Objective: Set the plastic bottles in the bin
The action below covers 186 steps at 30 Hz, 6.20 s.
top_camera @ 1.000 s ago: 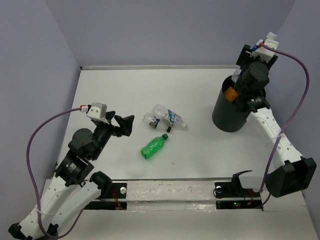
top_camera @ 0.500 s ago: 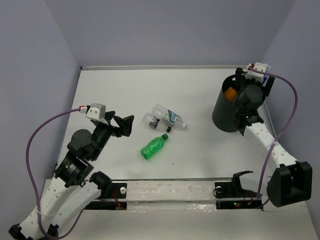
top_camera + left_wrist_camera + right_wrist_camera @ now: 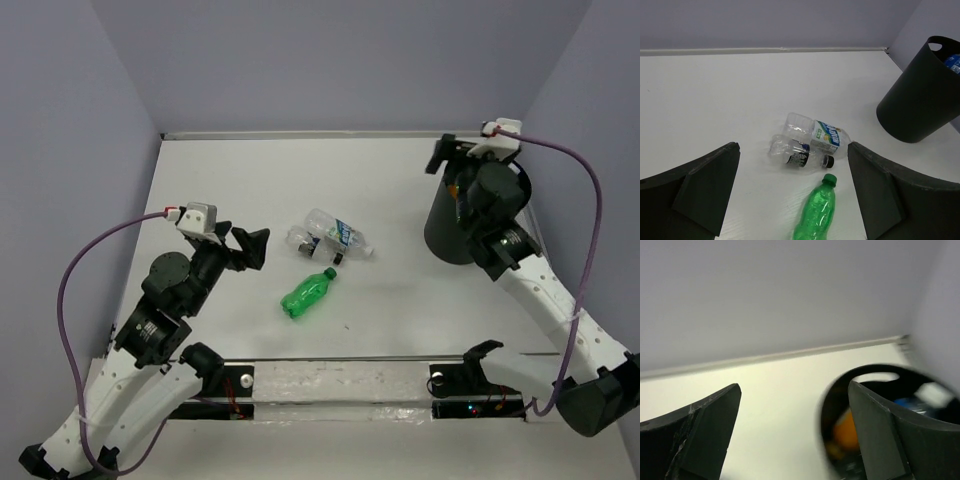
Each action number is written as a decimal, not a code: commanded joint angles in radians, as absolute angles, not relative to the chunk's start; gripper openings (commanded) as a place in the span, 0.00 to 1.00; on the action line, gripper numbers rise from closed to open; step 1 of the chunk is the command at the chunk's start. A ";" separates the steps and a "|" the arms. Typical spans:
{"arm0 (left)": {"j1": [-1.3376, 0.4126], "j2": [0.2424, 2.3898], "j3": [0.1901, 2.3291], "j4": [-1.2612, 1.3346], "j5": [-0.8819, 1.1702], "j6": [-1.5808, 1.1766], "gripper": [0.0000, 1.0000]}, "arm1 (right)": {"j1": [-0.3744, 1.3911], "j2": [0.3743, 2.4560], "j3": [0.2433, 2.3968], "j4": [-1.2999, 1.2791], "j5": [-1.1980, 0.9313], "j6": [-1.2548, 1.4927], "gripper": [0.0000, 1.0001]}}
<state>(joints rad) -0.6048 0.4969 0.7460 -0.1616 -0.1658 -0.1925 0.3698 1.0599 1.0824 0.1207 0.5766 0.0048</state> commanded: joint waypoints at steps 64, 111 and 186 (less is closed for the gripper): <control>-0.568 0.511 0.739 -0.120 -0.155 -0.193 0.99 | 1.149 1.264 0.865 -0.229 0.730 0.852 0.40; -0.563 0.476 0.736 -0.110 -0.120 -0.196 0.99 | 0.261 1.387 1.211 0.276 0.793 -0.158 0.38; -0.496 0.382 0.732 -0.112 -0.273 -0.221 0.99 | 0.919 1.999 1.680 -0.379 0.199 -0.160 0.72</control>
